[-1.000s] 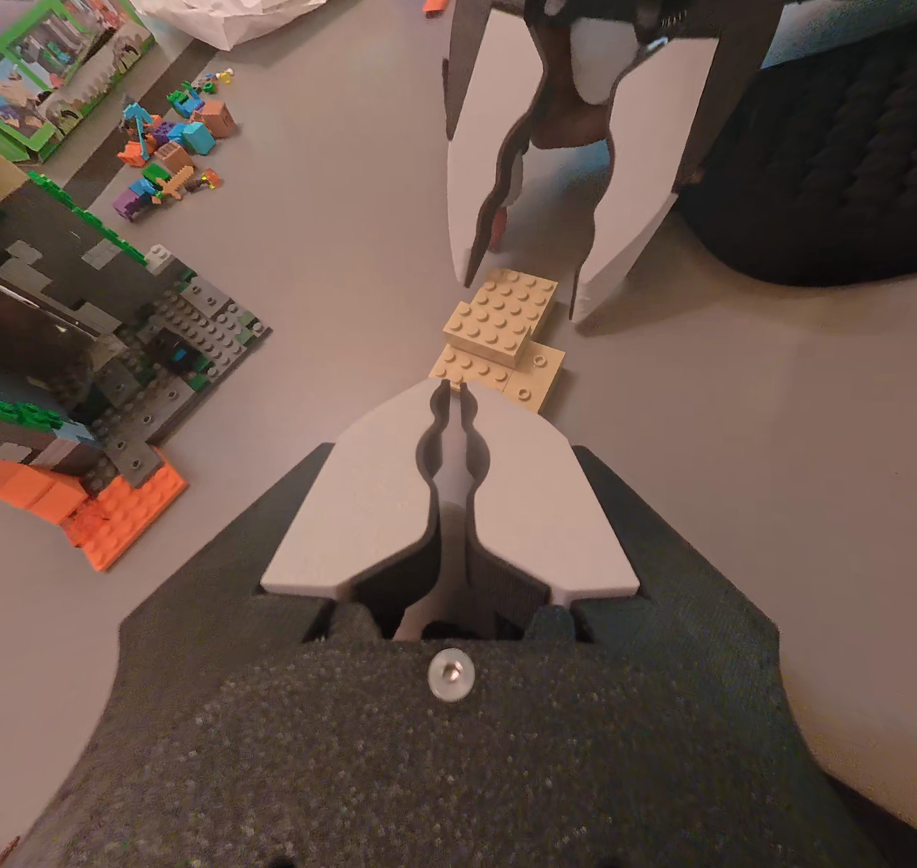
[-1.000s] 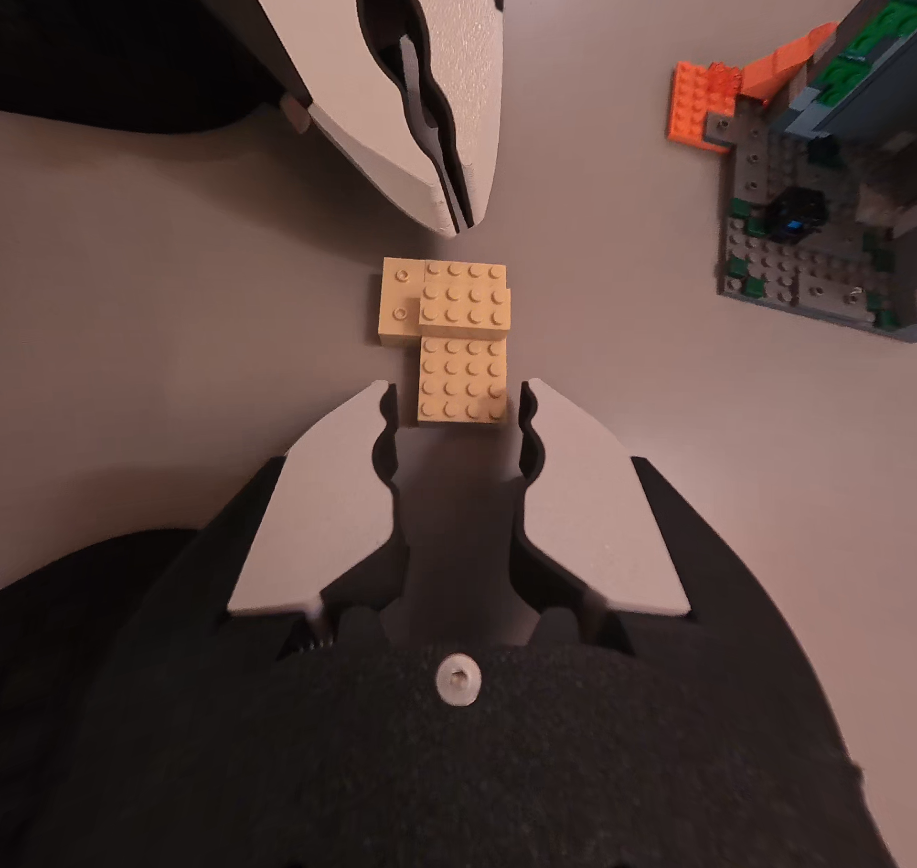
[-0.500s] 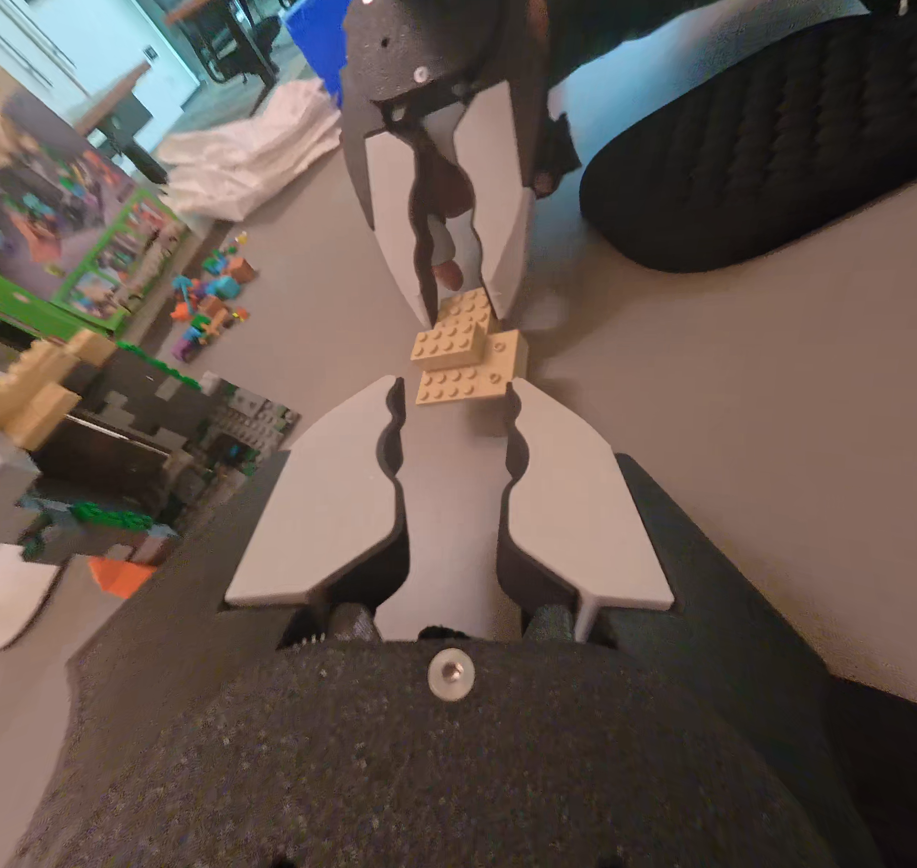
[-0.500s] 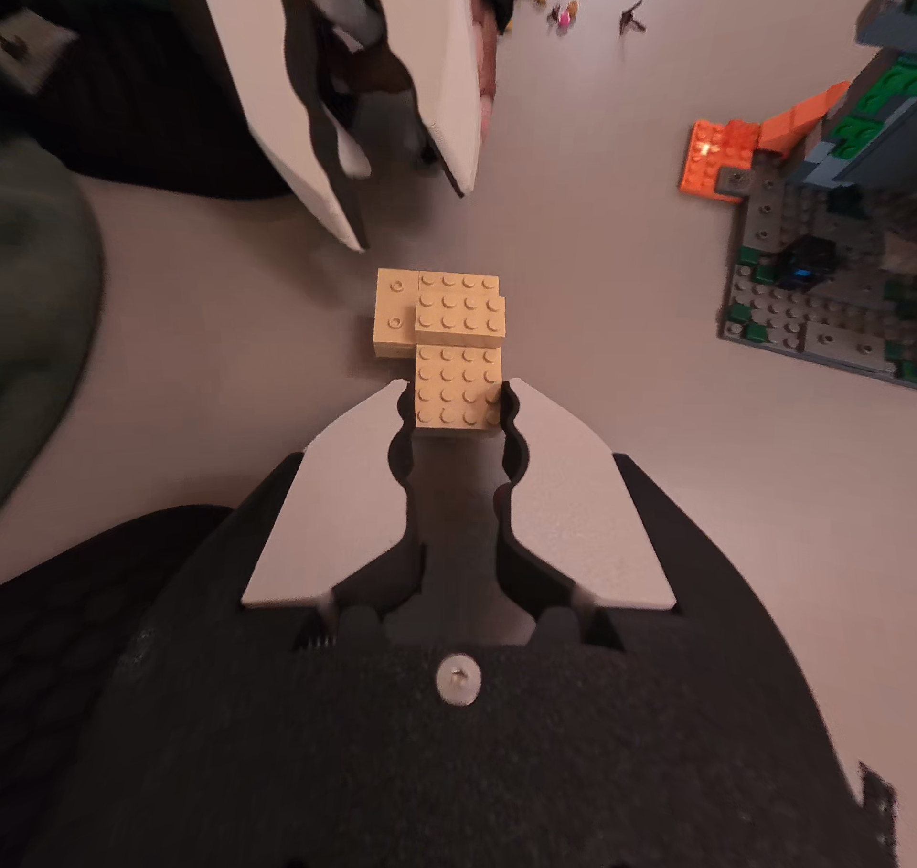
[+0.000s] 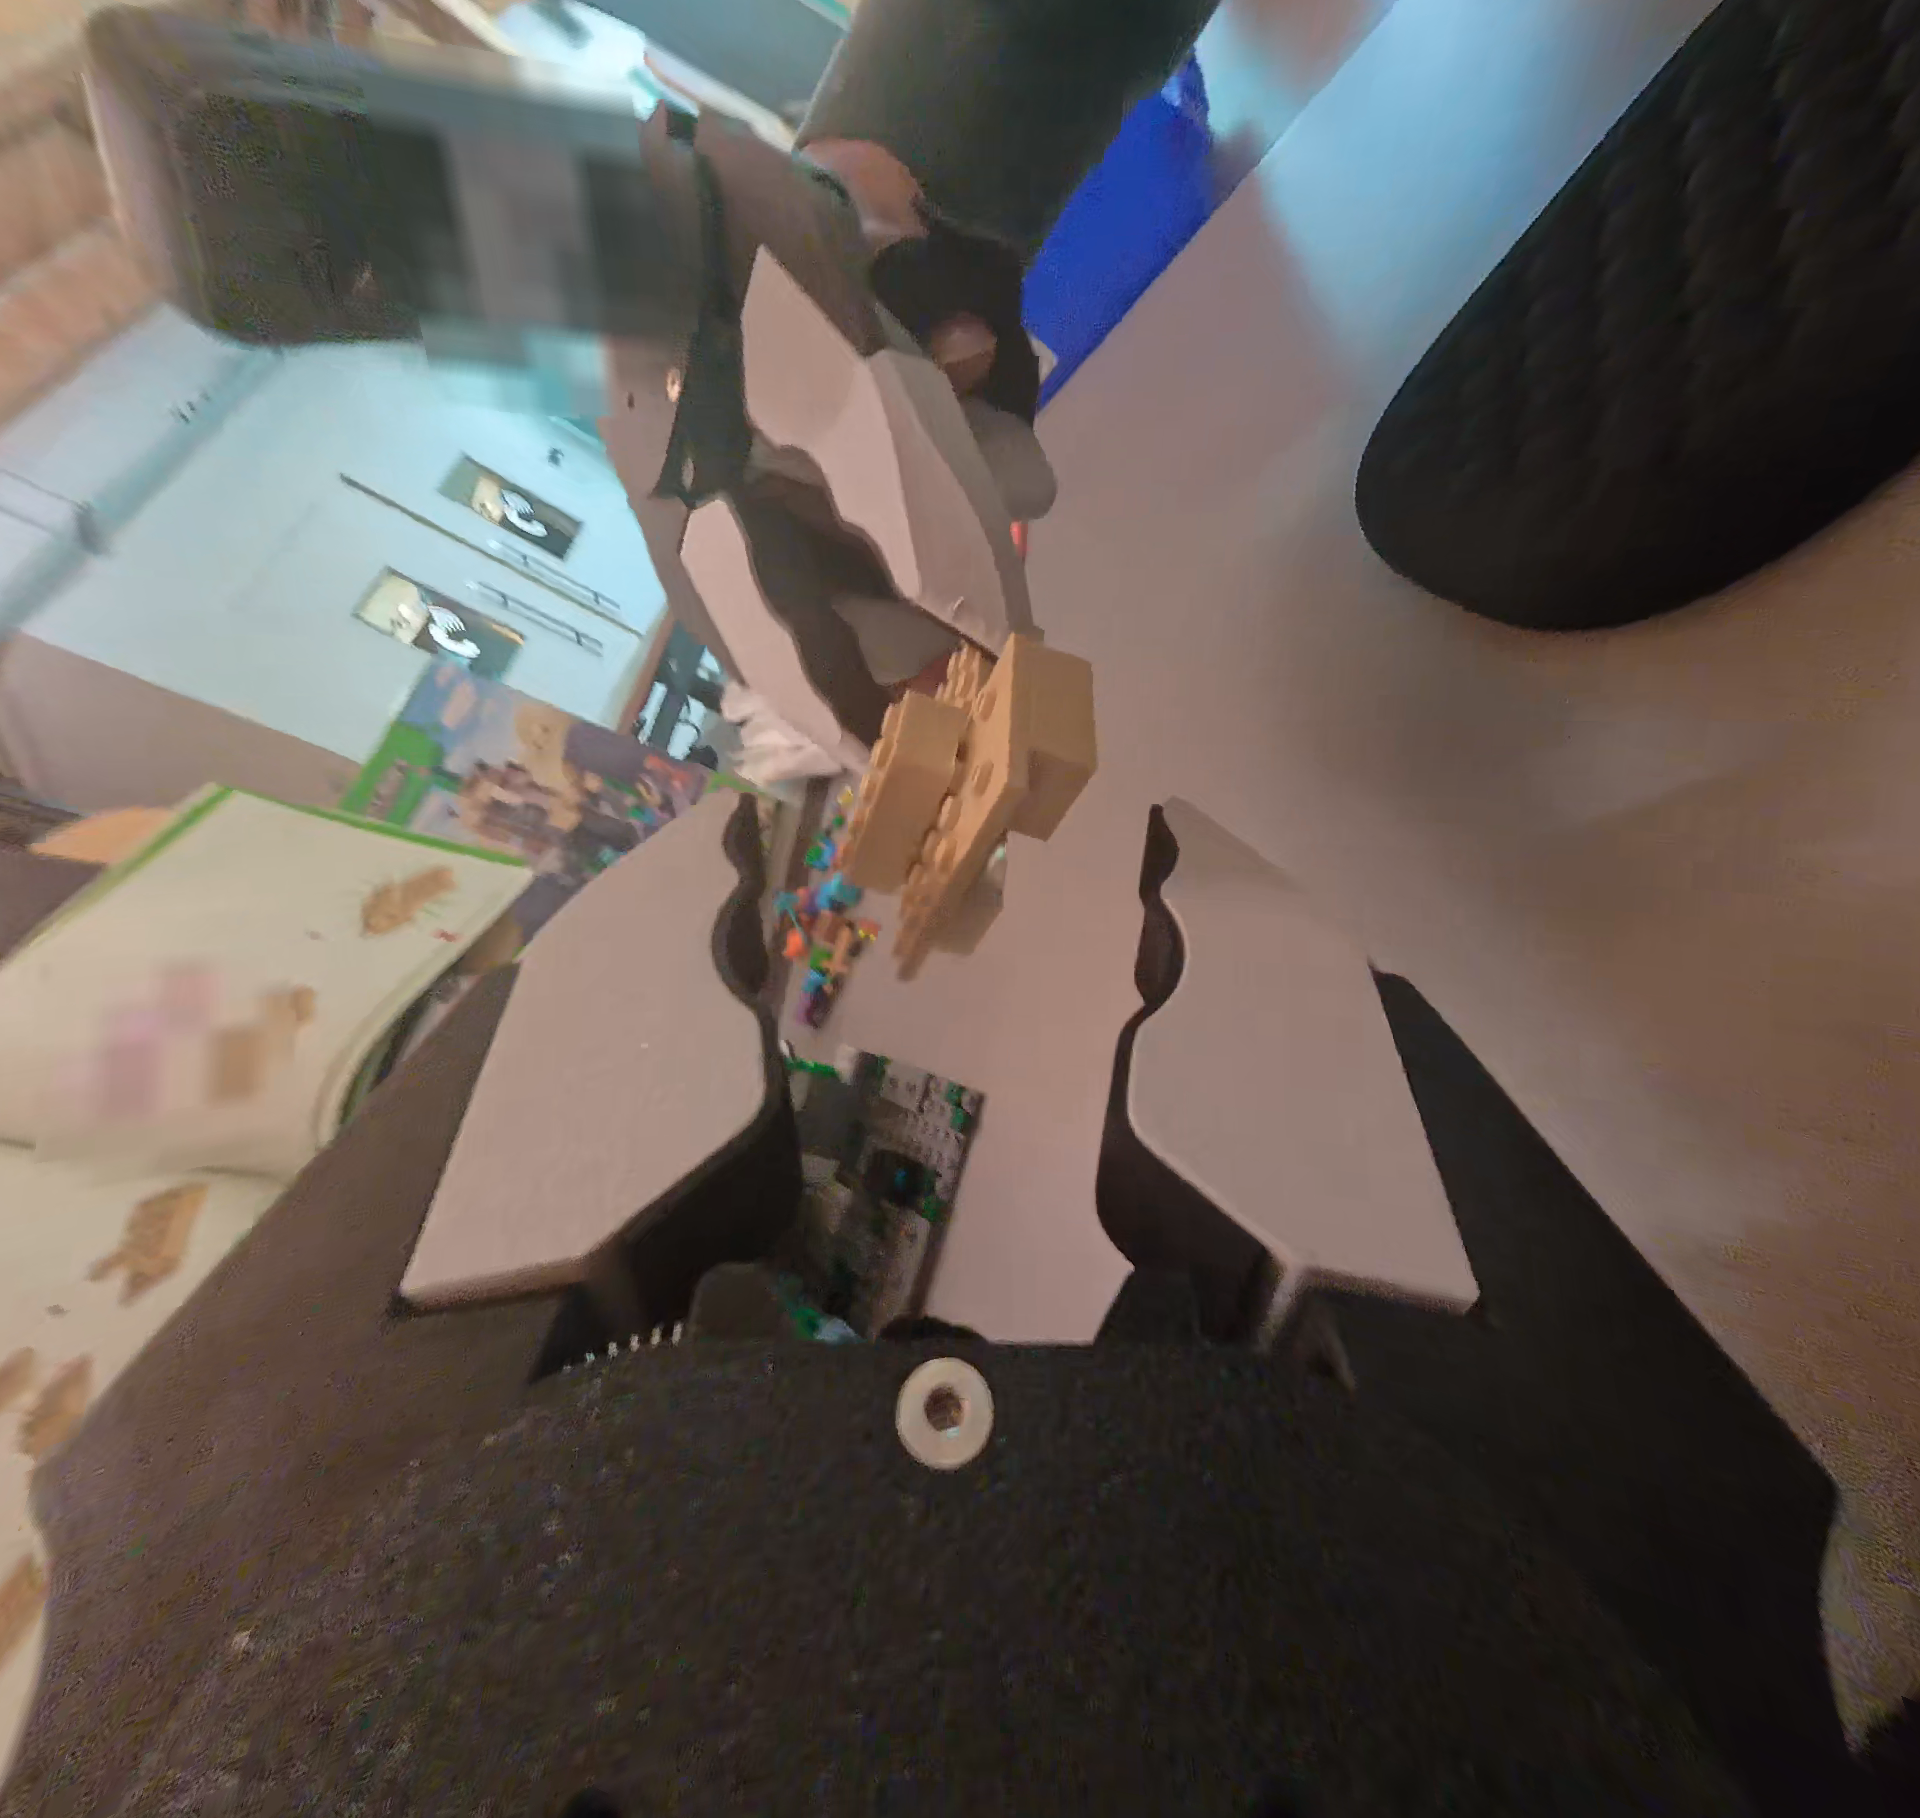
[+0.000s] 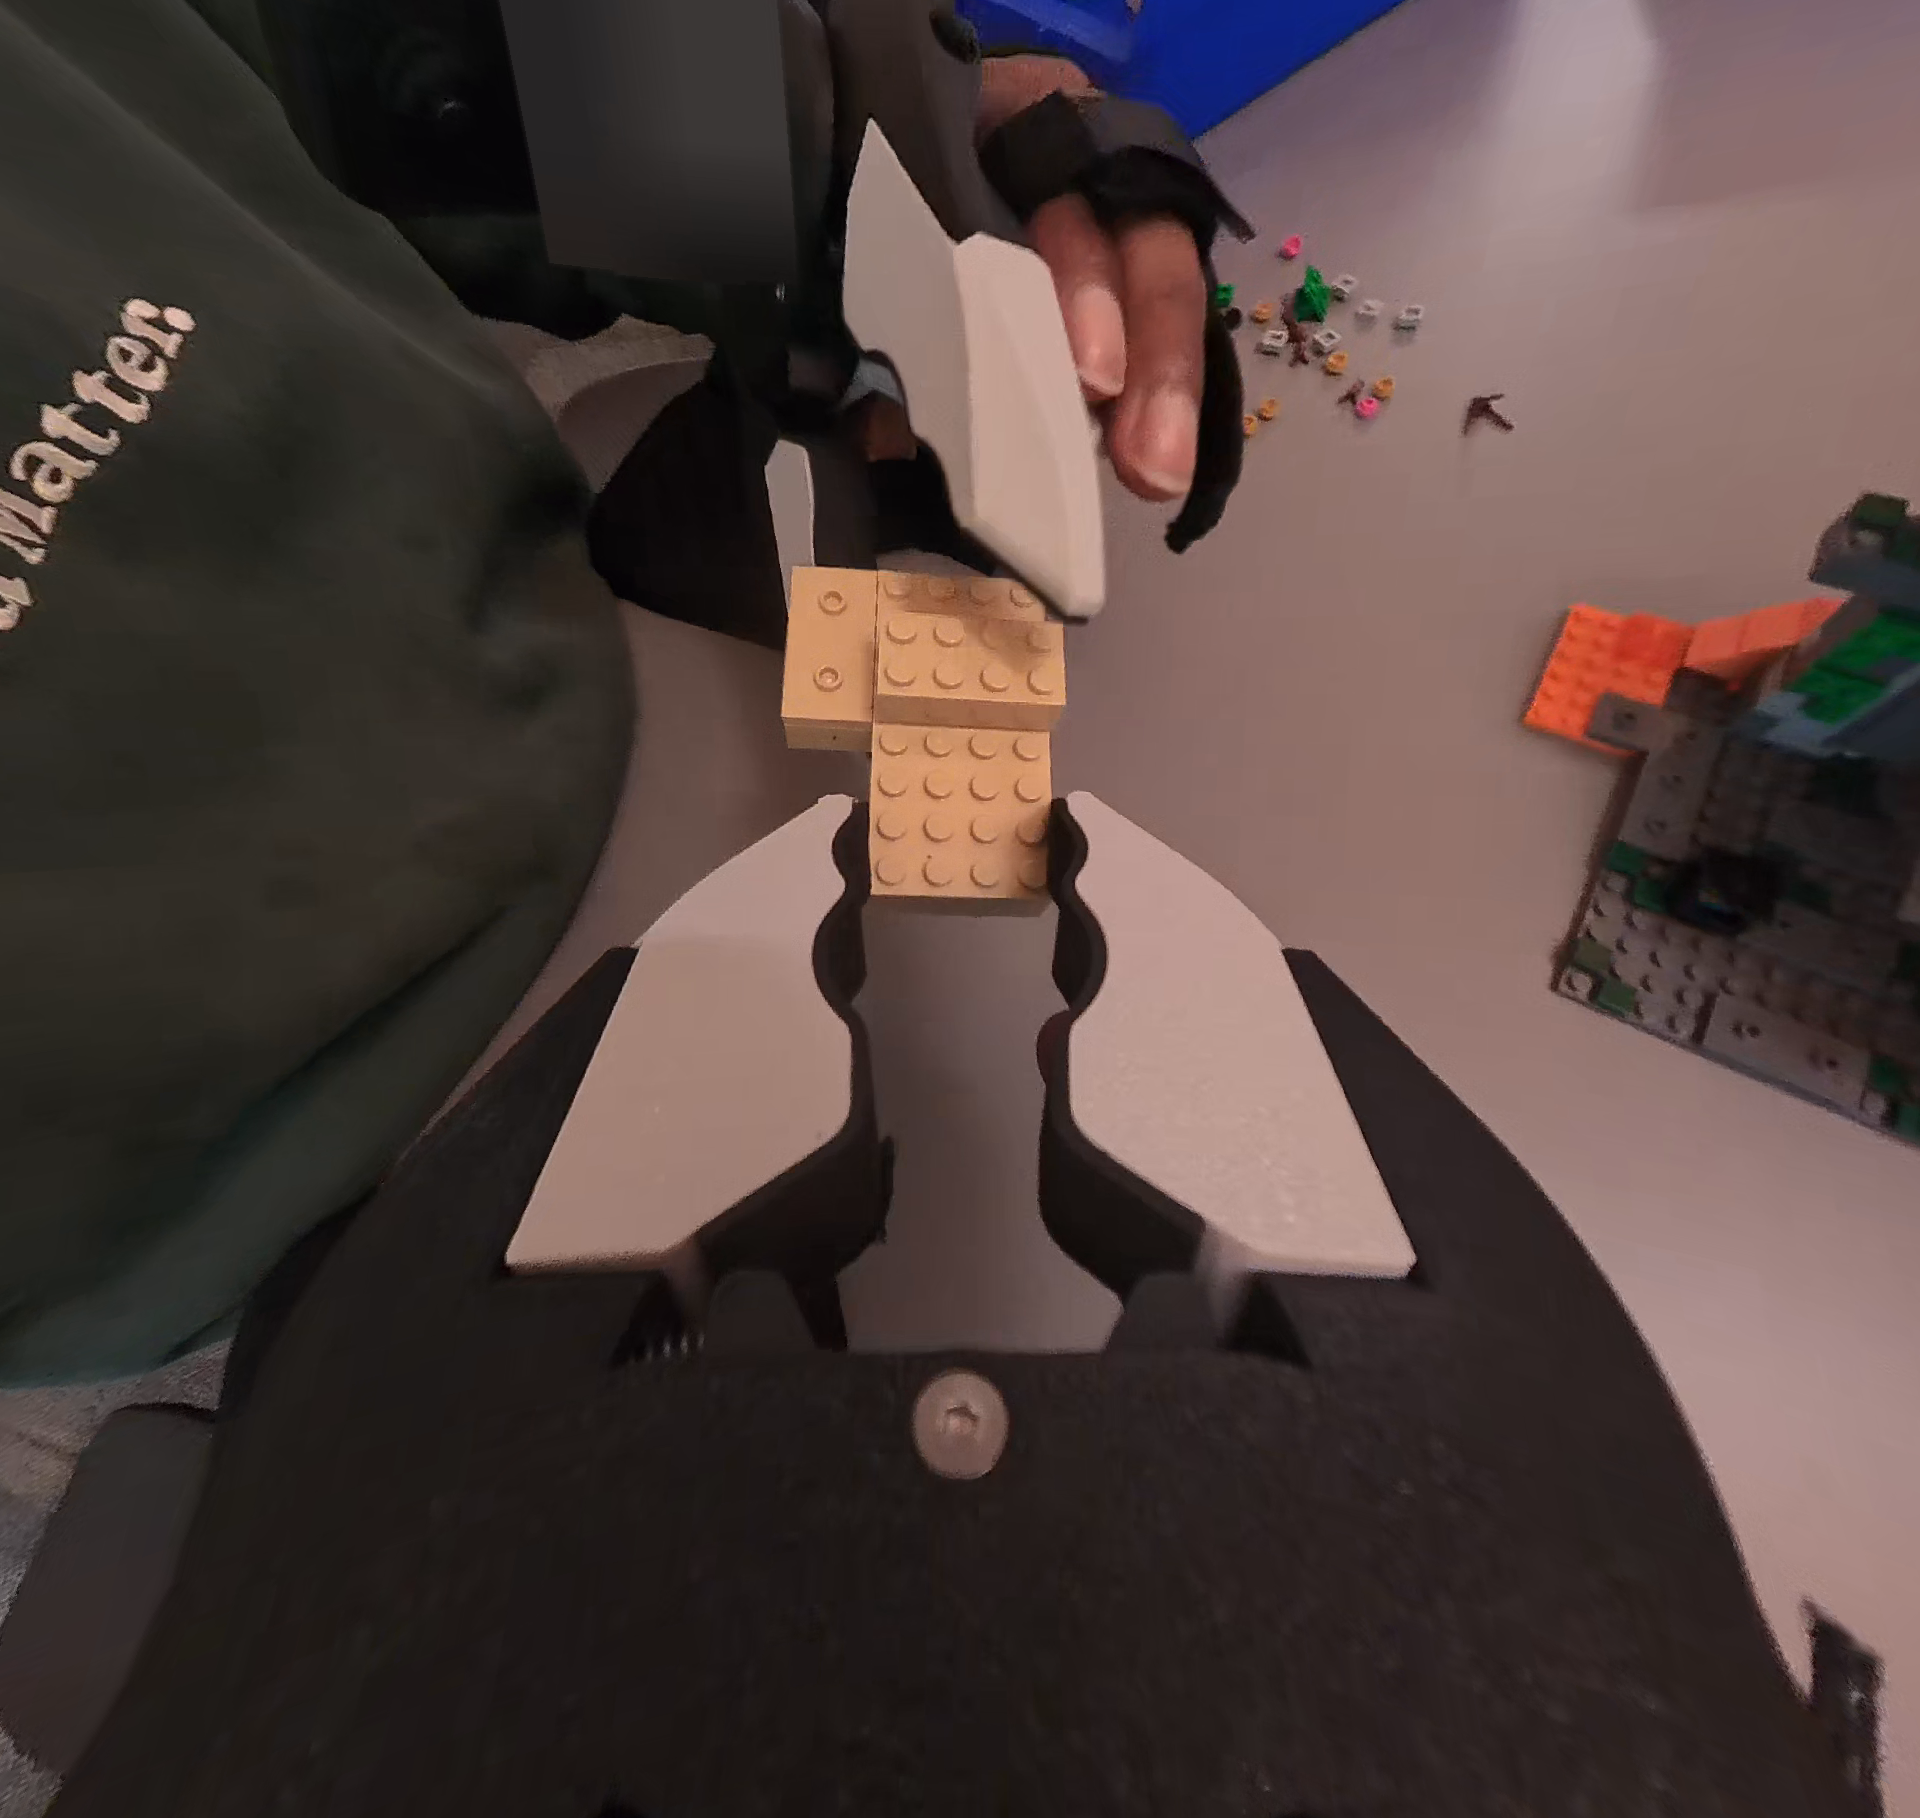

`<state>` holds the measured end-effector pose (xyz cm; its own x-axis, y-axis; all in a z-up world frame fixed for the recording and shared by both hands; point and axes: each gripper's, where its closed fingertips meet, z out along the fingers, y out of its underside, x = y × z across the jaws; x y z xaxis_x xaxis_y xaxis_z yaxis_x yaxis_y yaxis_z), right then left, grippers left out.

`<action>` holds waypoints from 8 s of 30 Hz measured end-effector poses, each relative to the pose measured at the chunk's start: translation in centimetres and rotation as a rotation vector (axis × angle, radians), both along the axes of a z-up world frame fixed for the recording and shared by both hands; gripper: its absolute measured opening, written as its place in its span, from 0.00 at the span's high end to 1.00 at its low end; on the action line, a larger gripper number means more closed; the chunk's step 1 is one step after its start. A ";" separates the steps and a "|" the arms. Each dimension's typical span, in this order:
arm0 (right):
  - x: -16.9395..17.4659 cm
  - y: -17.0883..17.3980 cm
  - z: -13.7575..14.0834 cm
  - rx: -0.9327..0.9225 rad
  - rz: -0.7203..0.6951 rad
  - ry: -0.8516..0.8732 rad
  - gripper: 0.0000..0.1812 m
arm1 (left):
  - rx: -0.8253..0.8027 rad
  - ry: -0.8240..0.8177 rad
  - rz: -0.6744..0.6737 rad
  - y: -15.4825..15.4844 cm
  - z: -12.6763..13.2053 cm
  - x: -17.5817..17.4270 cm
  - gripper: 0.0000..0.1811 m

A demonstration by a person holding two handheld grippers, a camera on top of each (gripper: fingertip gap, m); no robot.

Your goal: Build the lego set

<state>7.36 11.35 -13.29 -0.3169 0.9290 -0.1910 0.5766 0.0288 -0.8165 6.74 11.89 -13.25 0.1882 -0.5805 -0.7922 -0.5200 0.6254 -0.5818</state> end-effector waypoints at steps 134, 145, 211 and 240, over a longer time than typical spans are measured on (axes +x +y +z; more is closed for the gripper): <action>-1.1 -5.3 2.9 0.441 -0.253 0.390 0.90 | -0.363 -0.340 -0.114 -5.6 3.4 0.2 0.85; -1.3 -5.0 3.1 0.361 -0.250 0.387 0.91 | -0.386 -0.366 -0.113 -5.2 3.6 0.2 0.81; -2.9 -8.5 2.3 0.620 -0.189 0.526 0.85 | -0.328 -0.433 -0.361 -10.2 4.9 0.6 0.85; -3.4 -7.0 1.8 0.529 -0.267 0.490 0.85 | -0.360 -0.483 -0.264 -8.7 4.9 0.2 0.85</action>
